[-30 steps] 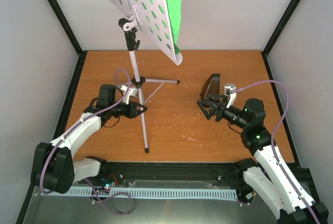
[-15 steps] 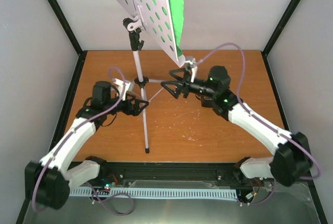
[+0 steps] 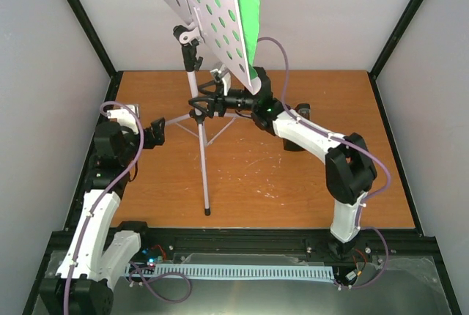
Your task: Pack up the instrument practice props
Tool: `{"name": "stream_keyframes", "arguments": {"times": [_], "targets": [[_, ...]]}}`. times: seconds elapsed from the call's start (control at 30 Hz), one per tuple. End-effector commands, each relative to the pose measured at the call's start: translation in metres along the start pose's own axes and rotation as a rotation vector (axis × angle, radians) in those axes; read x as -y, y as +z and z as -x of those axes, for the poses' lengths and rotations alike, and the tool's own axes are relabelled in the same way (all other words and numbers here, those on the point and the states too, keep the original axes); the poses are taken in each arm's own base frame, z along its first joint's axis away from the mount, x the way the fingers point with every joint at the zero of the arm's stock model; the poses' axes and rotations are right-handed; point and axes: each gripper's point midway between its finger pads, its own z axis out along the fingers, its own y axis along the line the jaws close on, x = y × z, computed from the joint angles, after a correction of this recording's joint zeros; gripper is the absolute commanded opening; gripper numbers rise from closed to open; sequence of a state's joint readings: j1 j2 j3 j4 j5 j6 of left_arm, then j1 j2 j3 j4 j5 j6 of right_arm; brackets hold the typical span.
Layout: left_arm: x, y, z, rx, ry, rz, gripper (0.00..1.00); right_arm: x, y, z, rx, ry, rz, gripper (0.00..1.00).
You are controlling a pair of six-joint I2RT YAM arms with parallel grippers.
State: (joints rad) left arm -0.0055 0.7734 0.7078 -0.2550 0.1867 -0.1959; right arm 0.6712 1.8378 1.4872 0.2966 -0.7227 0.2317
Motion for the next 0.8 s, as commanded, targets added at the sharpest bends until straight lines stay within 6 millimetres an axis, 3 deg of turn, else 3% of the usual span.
{"name": "stream_keyframes", "arguments": {"times": [0.0, 0.1, 0.23, 0.4, 0.57, 0.77], "targets": [[0.001, 0.003, -0.002, -0.002, -0.025, -0.015, 1.0, -0.01, 0.014, -0.002, -0.009, -0.048, 0.091, 0.73], [0.002, 0.007, -0.005, -0.02, -0.03, -0.029, 1.0, -0.016, 0.02, 0.001, -0.023, -0.05, 0.149, 0.55], [-0.002, 0.007, -0.003, -0.015, -0.019, -0.002, 0.99, -0.02, 0.026, -0.001, -0.074, -0.092, 0.139, 0.16], [-0.009, 0.001, 0.002, 0.009, 0.003, 0.048, 0.99, -0.021, 0.019, 0.004, -0.051, -0.133, 0.032, 0.03], [-0.008, -0.009, 0.01, 0.053, 0.005, 0.053, 1.0, -0.029, 0.01, 0.015, -0.01, -0.231, -0.252, 0.03], [-0.002, -0.018, 0.017, 0.087, 0.006, 0.027, 0.99, -0.027, -0.018, 0.023, 0.087, -0.254, -0.588, 0.03]]}}
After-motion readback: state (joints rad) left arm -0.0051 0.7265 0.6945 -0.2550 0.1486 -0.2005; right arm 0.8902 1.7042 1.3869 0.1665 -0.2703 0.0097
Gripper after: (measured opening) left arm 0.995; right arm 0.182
